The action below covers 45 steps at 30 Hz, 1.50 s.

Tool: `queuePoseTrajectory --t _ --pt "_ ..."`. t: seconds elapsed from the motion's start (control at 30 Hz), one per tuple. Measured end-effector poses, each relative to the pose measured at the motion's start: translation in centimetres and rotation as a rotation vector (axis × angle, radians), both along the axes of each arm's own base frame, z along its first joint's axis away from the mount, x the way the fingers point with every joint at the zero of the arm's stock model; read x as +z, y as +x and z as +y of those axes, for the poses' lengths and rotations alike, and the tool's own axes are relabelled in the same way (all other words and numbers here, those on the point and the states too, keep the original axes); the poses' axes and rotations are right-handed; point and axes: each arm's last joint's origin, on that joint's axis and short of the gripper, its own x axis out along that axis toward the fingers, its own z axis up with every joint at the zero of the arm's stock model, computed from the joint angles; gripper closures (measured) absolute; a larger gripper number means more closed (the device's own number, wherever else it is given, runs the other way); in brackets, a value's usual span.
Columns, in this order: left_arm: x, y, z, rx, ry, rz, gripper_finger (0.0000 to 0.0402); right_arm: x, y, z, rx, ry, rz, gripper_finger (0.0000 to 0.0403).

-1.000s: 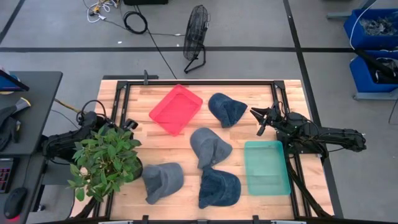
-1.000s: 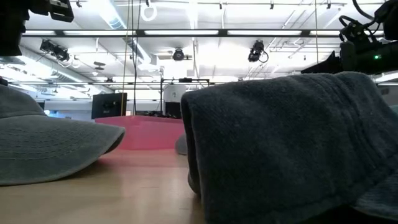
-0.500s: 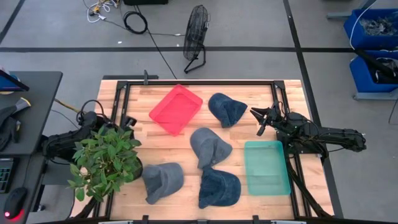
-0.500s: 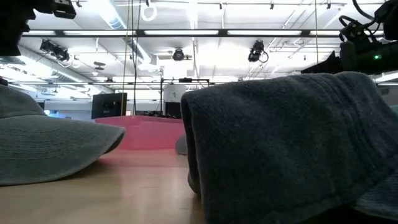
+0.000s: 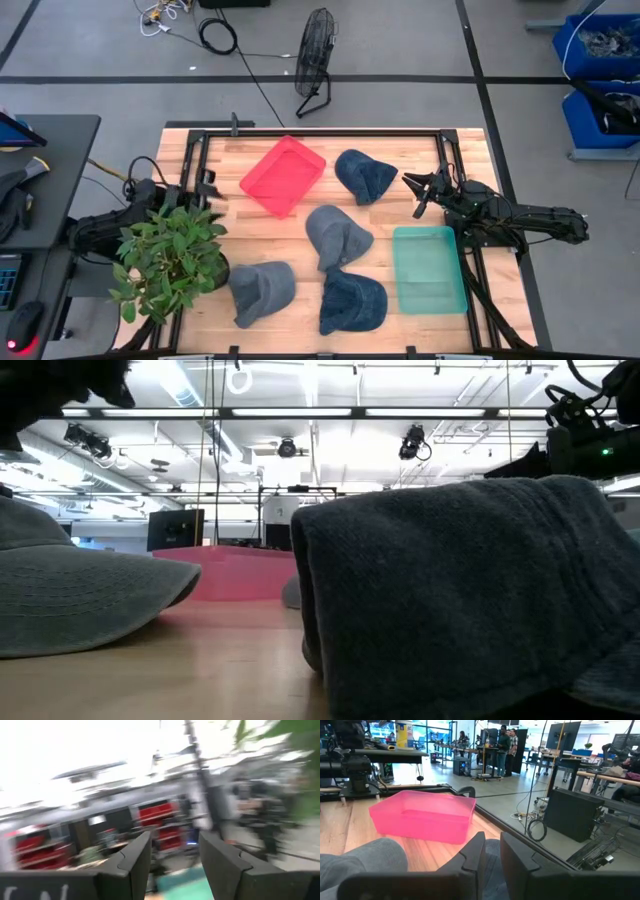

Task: Pick & Place hat
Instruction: Put the left gray cap into the red bin

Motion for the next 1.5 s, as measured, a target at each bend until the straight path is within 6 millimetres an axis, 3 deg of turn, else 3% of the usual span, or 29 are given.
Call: queuePoseTrajectory --t 0.33,0.5,0.9,1.2,1.5 --pt "-0.6 0.2 1.1 0.316 -0.165 0.048 0.0232 0.0 0.0 0.0 0.0 0.0 -0.001 0.034" --pt "0.1 0.3 1.7 0.527 -0.248 0.191 0.0232 0.0 0.0 0.0 0.0 0.0 0.0 0.034" --pt "5.3 3.7 2.6 0.564 -0.234 0.494 0.0232 0.0 0.0 0.0 0.0 0.0 -0.001 0.034" --pt "4.5 6.5 3.3 0.575 -0.228 0.637 0.0232 0.0 0.0 0.0 0.0 0.0 -0.001 0.034" --pt "3.8 7.4 3.6 0.608 -0.302 0.673 0.0232 0.0 0.0 0.0 0.0 0.0 0.0 0.034"
